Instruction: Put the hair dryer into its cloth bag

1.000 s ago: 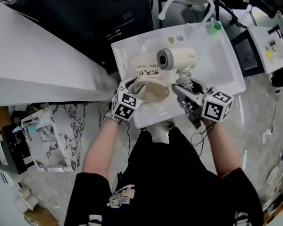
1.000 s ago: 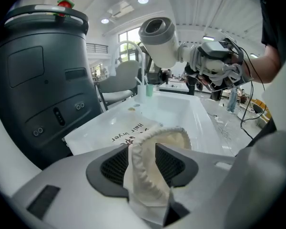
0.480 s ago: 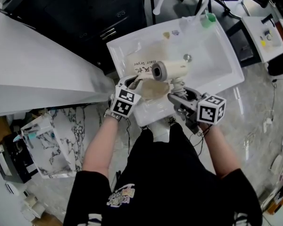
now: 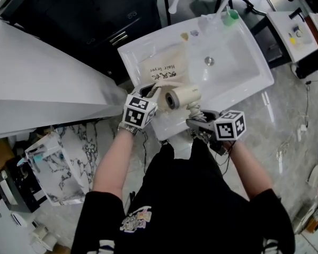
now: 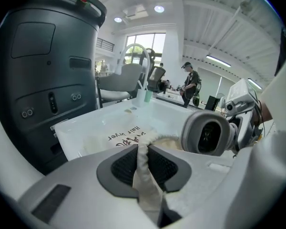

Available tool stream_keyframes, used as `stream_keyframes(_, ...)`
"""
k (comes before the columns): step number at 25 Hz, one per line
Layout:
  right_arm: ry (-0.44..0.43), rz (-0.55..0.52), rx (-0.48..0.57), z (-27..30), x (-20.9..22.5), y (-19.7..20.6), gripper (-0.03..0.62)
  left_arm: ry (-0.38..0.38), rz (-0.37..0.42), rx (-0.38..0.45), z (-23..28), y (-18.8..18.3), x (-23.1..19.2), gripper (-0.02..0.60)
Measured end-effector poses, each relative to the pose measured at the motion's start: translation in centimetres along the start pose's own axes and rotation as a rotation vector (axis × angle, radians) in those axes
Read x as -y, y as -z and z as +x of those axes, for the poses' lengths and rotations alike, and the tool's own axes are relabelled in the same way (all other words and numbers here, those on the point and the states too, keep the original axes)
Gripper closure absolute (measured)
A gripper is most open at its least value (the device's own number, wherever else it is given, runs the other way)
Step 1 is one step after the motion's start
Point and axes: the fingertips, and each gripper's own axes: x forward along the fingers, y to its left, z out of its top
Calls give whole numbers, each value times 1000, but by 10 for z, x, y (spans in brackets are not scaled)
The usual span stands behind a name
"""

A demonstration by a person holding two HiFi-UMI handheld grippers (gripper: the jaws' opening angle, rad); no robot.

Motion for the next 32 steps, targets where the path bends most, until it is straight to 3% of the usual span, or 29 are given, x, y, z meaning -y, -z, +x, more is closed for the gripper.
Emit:
stream_keyframes(5,36,48,-105,16,7,27,345,23,-20,-7,-1,1,0,529)
stream_keyframes(13,48,86,-191,41,4,31,345,57,-16,-3,-3,-1,3,529)
stream_keyframes(26,115,173,-211,80,24,-2,345,98,33,10,-15,-9,8,529)
stream_keyframes(32,149,192,-152,100,35,-22,345,110,33,18,-19,-12,10,529)
